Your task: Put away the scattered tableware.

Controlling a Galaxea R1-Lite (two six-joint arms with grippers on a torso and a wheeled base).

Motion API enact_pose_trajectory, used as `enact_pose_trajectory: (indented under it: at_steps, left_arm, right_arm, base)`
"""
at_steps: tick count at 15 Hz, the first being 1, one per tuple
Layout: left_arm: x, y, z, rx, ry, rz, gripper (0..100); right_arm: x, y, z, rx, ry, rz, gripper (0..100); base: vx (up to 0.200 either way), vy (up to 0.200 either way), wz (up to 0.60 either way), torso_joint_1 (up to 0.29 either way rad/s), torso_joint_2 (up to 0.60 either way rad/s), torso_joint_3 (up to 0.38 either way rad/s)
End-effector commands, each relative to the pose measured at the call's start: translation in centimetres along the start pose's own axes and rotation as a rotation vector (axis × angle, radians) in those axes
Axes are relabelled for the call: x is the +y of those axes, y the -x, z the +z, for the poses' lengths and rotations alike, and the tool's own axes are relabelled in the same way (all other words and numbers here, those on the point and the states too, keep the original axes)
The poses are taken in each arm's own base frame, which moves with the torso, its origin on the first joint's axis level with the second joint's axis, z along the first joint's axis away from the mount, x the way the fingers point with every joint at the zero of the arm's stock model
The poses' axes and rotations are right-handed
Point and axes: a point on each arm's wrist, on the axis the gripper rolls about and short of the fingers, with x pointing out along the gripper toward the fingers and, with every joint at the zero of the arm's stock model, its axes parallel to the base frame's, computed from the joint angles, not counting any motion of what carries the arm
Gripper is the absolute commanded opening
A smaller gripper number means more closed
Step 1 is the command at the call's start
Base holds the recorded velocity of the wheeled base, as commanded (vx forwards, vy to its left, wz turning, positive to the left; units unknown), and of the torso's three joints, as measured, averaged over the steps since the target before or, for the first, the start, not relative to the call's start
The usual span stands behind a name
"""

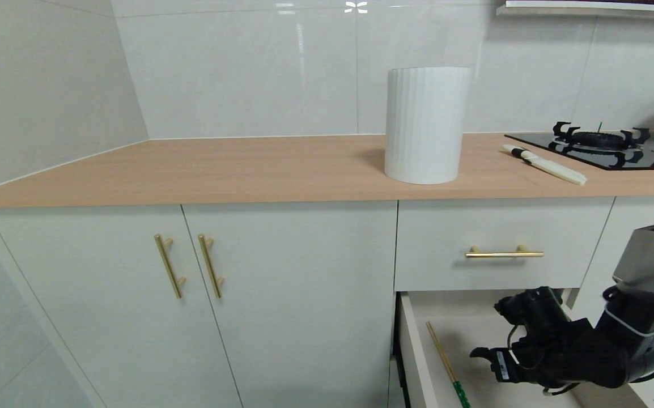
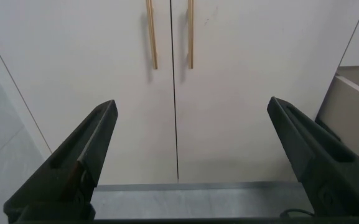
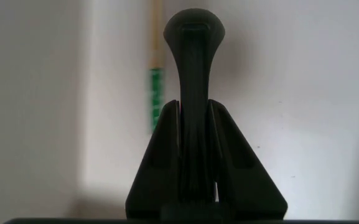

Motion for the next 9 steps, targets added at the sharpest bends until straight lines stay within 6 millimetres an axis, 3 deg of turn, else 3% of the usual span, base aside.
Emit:
enact_pose_trajectory:
  at_steps: [1,9]
  left_arm:
    - [0.0,0.0,0.0,0.0,0.0,-0.001,100]
    - [0.0,0.0,0.0,0.0,0.0,0.001,100]
  right_arm:
    - [0.2,-2.0,-0.8,0.049,0.015,-0.031,0]
    - [0.7,-3.0,-1.7,0.066,0.047,-0.119,0]
  base:
    - [0.0,0.0,0.0,0.0,0.0,0.0]
    - [0.0,0.0,0.0,0.0,0.0,0.0]
